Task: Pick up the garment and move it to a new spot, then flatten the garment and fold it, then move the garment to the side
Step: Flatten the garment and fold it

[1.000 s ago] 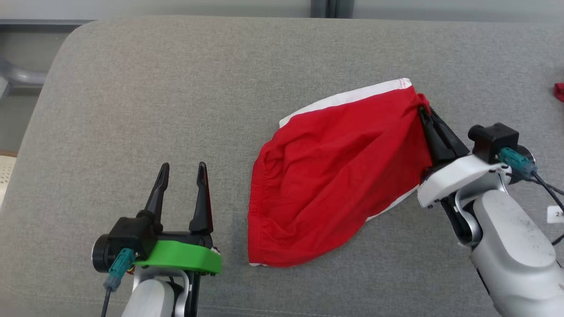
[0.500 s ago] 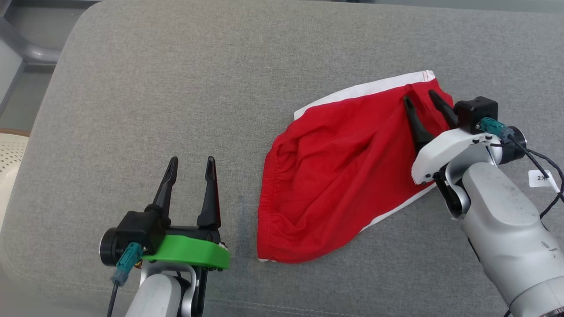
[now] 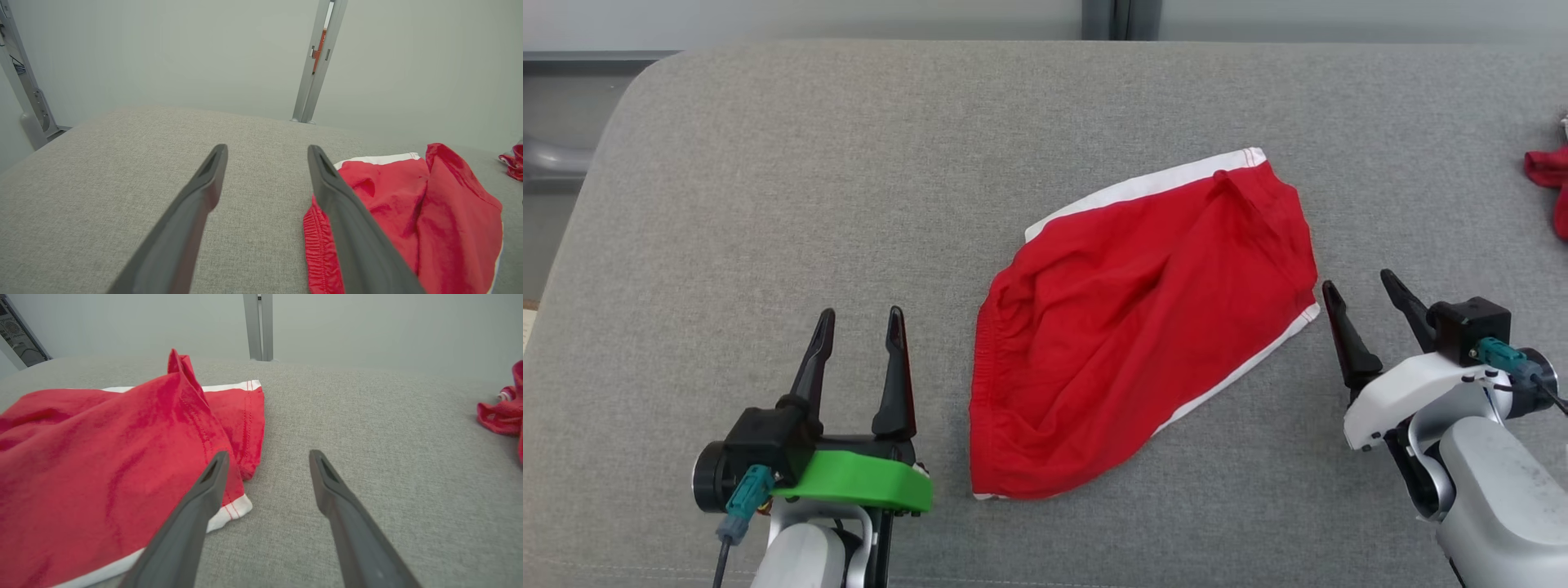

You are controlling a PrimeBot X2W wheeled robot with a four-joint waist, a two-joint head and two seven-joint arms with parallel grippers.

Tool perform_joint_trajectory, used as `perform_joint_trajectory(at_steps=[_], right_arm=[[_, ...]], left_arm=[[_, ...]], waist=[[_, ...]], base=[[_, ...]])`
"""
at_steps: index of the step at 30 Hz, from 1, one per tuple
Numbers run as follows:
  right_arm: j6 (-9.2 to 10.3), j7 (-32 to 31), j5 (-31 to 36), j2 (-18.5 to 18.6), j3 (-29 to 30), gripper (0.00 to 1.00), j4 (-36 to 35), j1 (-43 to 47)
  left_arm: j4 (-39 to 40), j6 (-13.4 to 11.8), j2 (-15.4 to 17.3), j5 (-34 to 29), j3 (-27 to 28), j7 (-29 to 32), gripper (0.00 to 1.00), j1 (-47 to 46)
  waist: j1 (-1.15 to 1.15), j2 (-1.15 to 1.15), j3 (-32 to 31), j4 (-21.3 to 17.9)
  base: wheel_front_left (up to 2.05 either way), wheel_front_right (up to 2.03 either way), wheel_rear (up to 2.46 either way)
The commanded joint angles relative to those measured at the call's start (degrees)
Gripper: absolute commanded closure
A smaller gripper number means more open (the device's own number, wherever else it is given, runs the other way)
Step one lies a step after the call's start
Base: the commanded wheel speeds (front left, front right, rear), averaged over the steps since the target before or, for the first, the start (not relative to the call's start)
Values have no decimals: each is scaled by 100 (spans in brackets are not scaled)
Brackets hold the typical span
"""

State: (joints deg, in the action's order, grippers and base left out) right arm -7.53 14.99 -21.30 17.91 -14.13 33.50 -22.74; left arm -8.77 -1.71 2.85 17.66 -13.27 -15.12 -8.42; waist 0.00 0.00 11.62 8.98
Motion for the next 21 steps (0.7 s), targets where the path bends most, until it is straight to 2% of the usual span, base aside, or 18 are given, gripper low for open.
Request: perform_joint_trajectory(at_steps=[1, 6, 13, 14, 15, 16, 17, 21], right_arm=[[10, 23, -37, -18, -62, 0, -25, 55], [10, 22, 14, -111, -212, 0, 259, -97], [10, 23, 13, -252, -387, 0, 1091, -429], [10, 22, -9, -281, -431, 19, 1251, -462], [10, 18, -44, -309, -485, 51, 1412, -521], [10, 10, -59, -314, -513, 73, 1515, -583], [10, 5, -97, -313, -547, 100, 1597, -632], [11, 6, -221, -301, -597, 100, 1545, -621]], left_arm=[[6, 23, 11, -19, 4, 1, 0, 52], [-3, 49, 10, -24, -74, 1, 0, -46], [-1, 18, 10, 34, -130, 1, 0, -98], [-2, 12, 10, 40, -140, 1, 0, -96], [0, 9, 10, 43, -153, 1, 0, -92], [1, 7, 10, 43, -165, 1, 0, -91], [-4, 3, 10, 51, -173, 1, 0, -96], [-22, -26, 10, 45, -131, 1, 0, -67]], waist=[[0, 0, -14, -40], [0, 0, 42, 7], [0, 0, 131, 167], [0, 0, 137, 180], [0, 0, 142, 194], [0, 0, 145, 205], [0, 0, 147, 218], [0, 0, 88, 186]], base=[[0, 0, 0], [0, 0, 0], [0, 0, 0], [0, 0, 0], [0, 0, 0], [0, 0, 0], [0, 0, 0], [0, 0, 0]])
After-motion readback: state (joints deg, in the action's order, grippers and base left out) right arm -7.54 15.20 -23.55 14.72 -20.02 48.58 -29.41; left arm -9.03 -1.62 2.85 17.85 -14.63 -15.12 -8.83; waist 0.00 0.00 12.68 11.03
